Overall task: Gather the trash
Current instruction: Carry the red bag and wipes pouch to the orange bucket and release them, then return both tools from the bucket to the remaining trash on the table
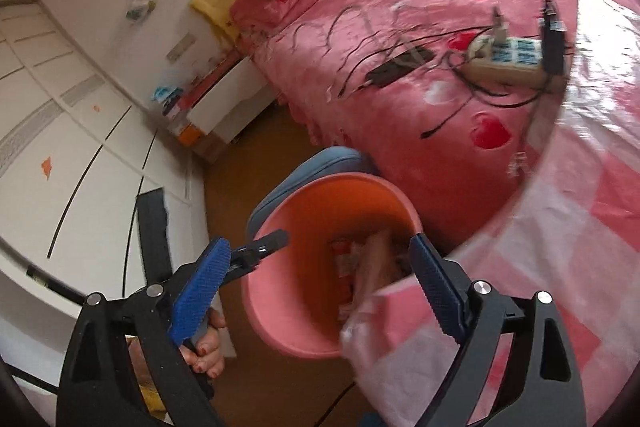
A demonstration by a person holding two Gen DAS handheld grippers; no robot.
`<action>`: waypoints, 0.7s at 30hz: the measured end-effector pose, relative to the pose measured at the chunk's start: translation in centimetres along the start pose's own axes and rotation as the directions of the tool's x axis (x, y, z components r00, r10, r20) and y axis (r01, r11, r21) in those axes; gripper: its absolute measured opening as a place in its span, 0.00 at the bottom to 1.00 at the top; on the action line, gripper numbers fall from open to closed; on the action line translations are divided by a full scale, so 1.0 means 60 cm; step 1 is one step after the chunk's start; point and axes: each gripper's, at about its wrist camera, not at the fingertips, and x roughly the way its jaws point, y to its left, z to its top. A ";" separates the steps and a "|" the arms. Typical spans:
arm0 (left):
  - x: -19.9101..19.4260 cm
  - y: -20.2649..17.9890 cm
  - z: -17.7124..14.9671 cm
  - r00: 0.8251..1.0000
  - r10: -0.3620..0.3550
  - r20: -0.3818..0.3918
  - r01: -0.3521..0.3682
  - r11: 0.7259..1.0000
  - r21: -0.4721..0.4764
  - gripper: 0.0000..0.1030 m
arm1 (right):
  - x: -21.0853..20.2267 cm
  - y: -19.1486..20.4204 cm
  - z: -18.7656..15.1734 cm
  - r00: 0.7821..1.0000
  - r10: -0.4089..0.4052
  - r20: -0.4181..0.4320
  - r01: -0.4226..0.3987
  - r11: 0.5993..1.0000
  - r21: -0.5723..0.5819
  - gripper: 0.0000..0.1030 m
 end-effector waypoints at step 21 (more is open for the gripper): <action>-0.060 -0.116 -0.034 0.959 -0.169 0.227 0.124 0.972 0.199 0.83 | -0.139 -0.056 -0.073 0.934 -0.252 0.254 0.270 0.962 -0.038 0.90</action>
